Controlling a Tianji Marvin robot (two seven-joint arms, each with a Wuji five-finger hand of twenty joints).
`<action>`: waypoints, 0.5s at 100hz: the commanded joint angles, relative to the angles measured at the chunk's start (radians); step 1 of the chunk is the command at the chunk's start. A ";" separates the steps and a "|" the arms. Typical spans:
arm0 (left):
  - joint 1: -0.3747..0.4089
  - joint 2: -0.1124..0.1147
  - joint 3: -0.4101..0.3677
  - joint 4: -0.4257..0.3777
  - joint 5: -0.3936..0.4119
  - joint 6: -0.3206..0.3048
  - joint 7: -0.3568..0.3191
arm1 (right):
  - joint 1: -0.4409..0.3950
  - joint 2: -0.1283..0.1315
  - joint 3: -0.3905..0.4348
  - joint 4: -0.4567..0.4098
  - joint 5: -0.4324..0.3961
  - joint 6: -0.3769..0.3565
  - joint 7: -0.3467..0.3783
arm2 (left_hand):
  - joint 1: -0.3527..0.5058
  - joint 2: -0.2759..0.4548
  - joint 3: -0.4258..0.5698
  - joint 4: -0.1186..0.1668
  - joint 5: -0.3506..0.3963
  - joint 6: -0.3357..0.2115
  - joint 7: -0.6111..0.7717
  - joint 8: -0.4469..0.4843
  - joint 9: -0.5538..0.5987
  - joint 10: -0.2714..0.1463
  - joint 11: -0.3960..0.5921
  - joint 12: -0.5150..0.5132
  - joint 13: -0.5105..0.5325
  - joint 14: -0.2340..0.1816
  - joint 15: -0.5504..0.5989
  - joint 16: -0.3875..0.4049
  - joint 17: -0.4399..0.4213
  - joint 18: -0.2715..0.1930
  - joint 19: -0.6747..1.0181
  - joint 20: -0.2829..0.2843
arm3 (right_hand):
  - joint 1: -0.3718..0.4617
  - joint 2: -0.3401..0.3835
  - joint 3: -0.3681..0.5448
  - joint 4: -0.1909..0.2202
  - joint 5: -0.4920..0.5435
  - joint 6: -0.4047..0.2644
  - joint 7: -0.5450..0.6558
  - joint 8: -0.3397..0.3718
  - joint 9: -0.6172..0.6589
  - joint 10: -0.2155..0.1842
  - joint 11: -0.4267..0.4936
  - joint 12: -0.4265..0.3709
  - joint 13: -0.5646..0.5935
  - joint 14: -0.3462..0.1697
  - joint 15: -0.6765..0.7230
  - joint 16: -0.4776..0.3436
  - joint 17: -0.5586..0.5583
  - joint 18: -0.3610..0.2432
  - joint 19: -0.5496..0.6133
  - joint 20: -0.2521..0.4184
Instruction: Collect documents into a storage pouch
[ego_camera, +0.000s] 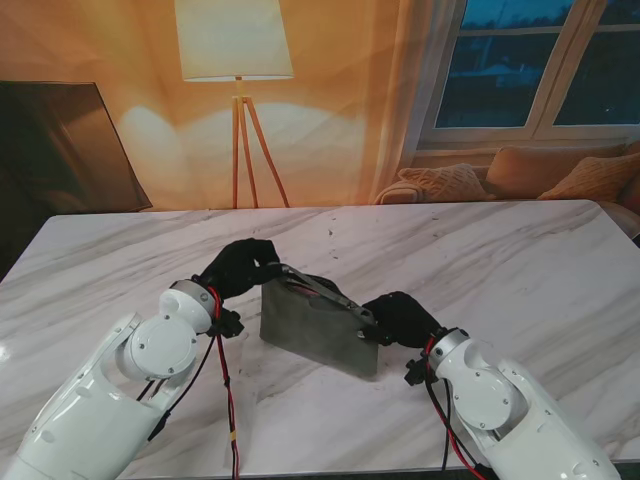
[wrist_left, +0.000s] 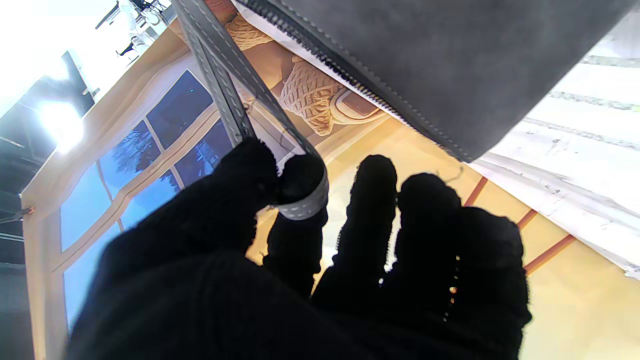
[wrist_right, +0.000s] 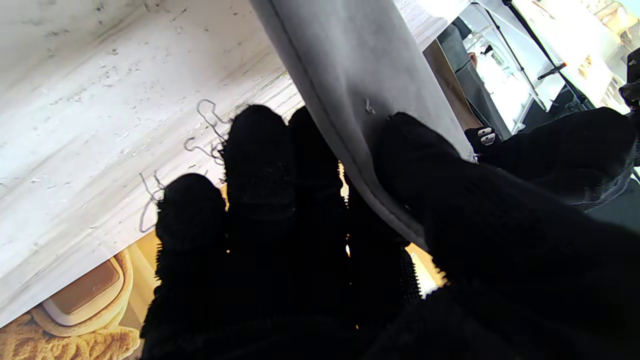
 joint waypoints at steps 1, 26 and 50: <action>-0.002 0.000 -0.013 0.013 0.000 0.015 -0.008 | -0.009 0.010 0.005 0.005 -0.003 0.005 0.024 | 0.033 0.039 -0.004 0.008 -0.008 0.020 0.030 0.001 -0.016 -0.008 -0.006 -0.014 -0.011 0.080 0.000 -0.006 -0.015 -0.069 0.007 -0.004 | 0.105 0.030 0.168 0.066 0.203 -0.142 0.180 0.082 0.029 -0.012 -0.002 0.011 0.009 -0.031 -0.010 -0.011 -0.006 0.009 -0.004 -0.013; 0.015 0.001 -0.025 0.002 -0.003 0.014 -0.006 | -0.012 0.009 0.003 -0.002 0.003 0.020 0.028 | 0.035 0.041 -0.007 0.009 -0.008 0.022 0.029 0.000 -0.016 -0.007 -0.007 -0.014 -0.012 0.081 -0.001 -0.004 -0.017 -0.069 0.008 -0.004 | 0.102 0.054 0.150 0.063 0.186 -0.140 0.156 0.095 0.017 -0.010 -0.007 0.020 0.002 -0.037 -0.019 -0.013 -0.010 0.005 -0.018 -0.019; 0.034 0.002 -0.041 -0.018 0.009 0.002 0.002 | -0.009 0.008 0.001 0.005 -0.002 0.025 0.022 | 0.036 0.043 -0.009 0.010 -0.008 0.022 0.031 0.001 -0.017 -0.008 -0.005 -0.014 -0.011 0.080 -0.002 -0.003 -0.016 -0.069 0.008 -0.005 | 0.100 0.070 0.138 0.064 0.173 -0.140 0.146 0.101 0.010 -0.012 -0.008 0.022 -0.004 -0.042 -0.023 -0.008 -0.015 0.002 -0.023 -0.021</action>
